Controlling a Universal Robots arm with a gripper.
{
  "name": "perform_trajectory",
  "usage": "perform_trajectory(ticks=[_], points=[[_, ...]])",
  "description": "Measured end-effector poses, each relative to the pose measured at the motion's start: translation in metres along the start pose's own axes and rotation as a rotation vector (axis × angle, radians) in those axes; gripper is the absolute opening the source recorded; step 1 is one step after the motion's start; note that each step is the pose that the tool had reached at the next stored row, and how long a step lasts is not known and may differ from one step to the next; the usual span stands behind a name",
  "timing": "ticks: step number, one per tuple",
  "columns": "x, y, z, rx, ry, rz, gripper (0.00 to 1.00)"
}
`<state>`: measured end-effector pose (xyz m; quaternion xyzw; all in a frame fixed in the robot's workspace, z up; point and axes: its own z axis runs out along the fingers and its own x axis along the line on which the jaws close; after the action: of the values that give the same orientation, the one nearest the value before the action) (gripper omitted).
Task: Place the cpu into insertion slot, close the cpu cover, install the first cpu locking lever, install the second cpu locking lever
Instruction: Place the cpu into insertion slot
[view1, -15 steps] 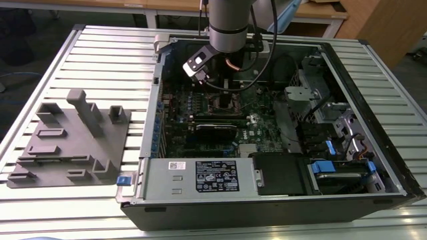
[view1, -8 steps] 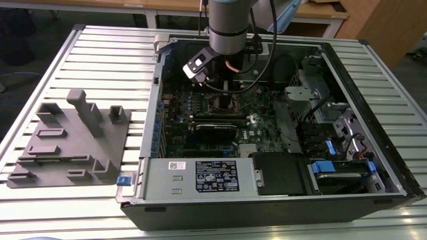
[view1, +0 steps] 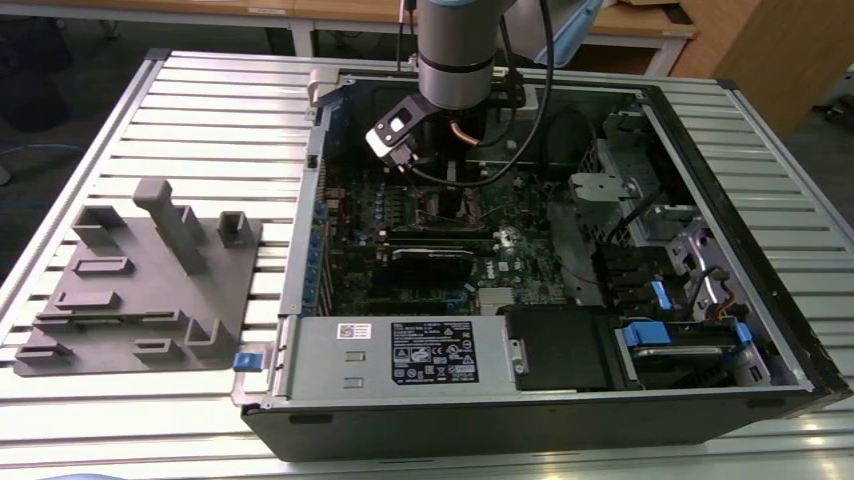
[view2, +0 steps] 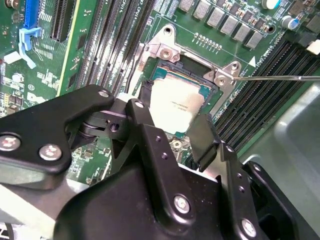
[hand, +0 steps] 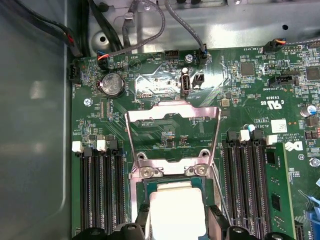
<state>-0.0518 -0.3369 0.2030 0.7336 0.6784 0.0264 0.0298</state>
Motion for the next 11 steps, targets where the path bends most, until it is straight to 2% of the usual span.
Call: perform_trajectory(ticks=[1,9,11], points=[[0.0000,0.0000,0.0000,0.0000,0.0000,0.000,0.57],[0.0007,-0.0011,0.0045,0.0002,0.0025,0.000,0.57],[0.0008,-0.0012,0.0046,0.0005,0.0051,0.001,0.57]])
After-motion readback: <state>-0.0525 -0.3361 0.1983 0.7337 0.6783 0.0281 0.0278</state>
